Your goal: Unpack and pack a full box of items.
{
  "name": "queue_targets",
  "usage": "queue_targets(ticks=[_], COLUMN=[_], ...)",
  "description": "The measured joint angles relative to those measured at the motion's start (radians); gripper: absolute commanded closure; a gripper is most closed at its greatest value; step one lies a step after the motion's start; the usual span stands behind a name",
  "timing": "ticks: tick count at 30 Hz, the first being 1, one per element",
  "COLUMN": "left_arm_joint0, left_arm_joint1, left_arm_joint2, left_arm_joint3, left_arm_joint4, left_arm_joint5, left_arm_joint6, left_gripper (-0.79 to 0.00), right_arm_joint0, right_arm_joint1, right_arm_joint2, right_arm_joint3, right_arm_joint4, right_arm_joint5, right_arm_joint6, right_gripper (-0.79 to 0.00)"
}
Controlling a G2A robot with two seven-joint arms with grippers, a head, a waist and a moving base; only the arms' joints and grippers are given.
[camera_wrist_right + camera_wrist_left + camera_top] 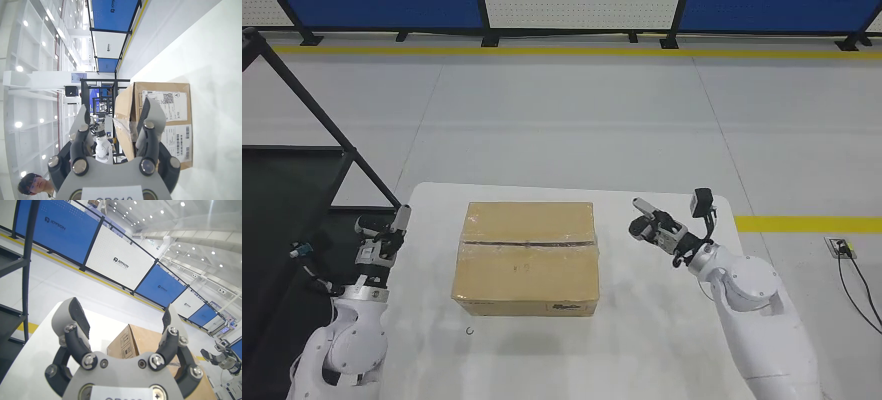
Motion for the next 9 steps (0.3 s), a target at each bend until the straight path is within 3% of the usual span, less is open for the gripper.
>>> queue_targets(ticks=[4,9], left_arm_joint0=[0.000,0.000], left_arm_joint1=[0.000,0.000], left_arm_joint2=[0.000,0.000], left_arm_joint3=[0.000,0.000], left_arm_joint4=[0.000,0.000], left_arm_joint5=[0.000,0.000], left_arm_joint6=[0.000,0.000], left_gripper=[-0.784,-0.785], right_arm_joint0=[0.000,0.000], right_arm_joint1=[0.000,0.000], right_arm_joint2=[0.000,0.000], right_arm_joint3=[0.000,0.000], right_arm_joint4=[0.000,0.000], right_arm_joint5=[0.000,0.000], right_arm_joint6=[0.000,0.000], right_gripper=[-0.760,-0.784])
